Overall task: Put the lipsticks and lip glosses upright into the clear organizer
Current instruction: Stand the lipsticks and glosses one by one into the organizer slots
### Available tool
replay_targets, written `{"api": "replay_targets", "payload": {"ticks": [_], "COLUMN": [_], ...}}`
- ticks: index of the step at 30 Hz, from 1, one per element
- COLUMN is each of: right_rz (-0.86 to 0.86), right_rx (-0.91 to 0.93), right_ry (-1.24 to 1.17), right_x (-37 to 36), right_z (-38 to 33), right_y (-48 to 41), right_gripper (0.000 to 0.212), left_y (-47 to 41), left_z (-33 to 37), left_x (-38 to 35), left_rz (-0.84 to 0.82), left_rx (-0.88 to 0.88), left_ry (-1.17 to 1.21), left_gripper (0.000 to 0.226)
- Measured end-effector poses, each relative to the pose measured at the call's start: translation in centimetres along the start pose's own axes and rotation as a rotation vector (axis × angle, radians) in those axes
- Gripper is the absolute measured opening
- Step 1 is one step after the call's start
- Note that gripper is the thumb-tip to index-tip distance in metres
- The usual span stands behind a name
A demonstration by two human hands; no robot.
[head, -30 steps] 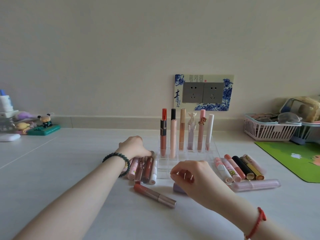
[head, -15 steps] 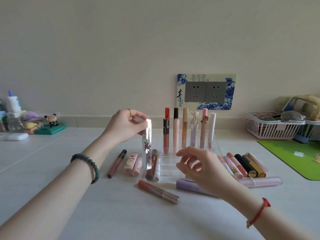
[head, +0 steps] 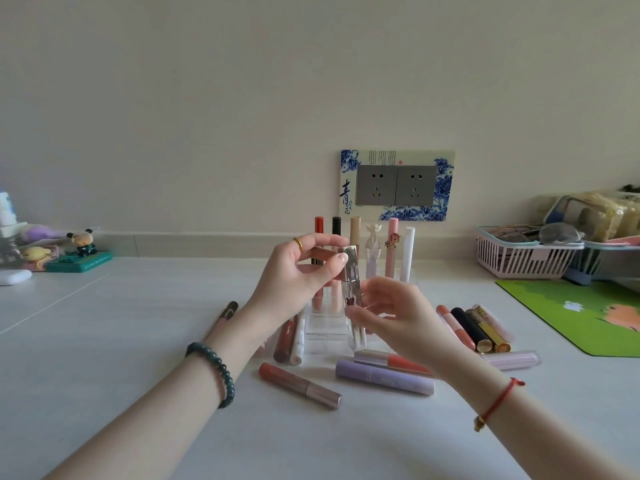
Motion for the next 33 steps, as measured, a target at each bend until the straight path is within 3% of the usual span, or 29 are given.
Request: {"api": "replay_targets", "payload": {"ticks": [5,8,12,18,33], "right_rz": [0.079,0.201,0.259,0.245,0.175], "right_rx": [-0.015,-0.048,-0.033,-0.009,-0.079], "right_ry": [0.023,0.030,0.113,0.230,0.317], "right_x": [2.1,4.2,4.2,2.0,0.8], "right_z": [-0.1,0.0,-0.3,0.3,2.1], "right_y": [-1.8,-3.5,-5.1,-6.0,-6.2], "right_gripper": [0.013,0.015,0.014,0.019,0.029], "left_y": [0.6,1.5,2.7,3.5,3.9], "left_z": [-1.2,-2.9,-5.4,-6.6,-7.2], "left_x": [1.7,3.4,4.2,3.4,3.0], "left_rz": [0.080,0.105,-0.012,-0.136,-0.162], "left_rx": [0.016,0.055,0.163,0.213,0.209], "left_ry": [-0.016,-0.161,-0.493,-0.635,-0.646], "left_gripper": [0.016,0.014,0.008,0.035,0.044]}}
Point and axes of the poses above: each hand's wrist, its own y-axis away from the middle knuckle, its own x-axis out of the back of the hand, z = x × y, the point moved 8 cm from there along -y, towards the middle knuckle, and after that the axes turned 10 degrees about -x, right-handed, at the moved point
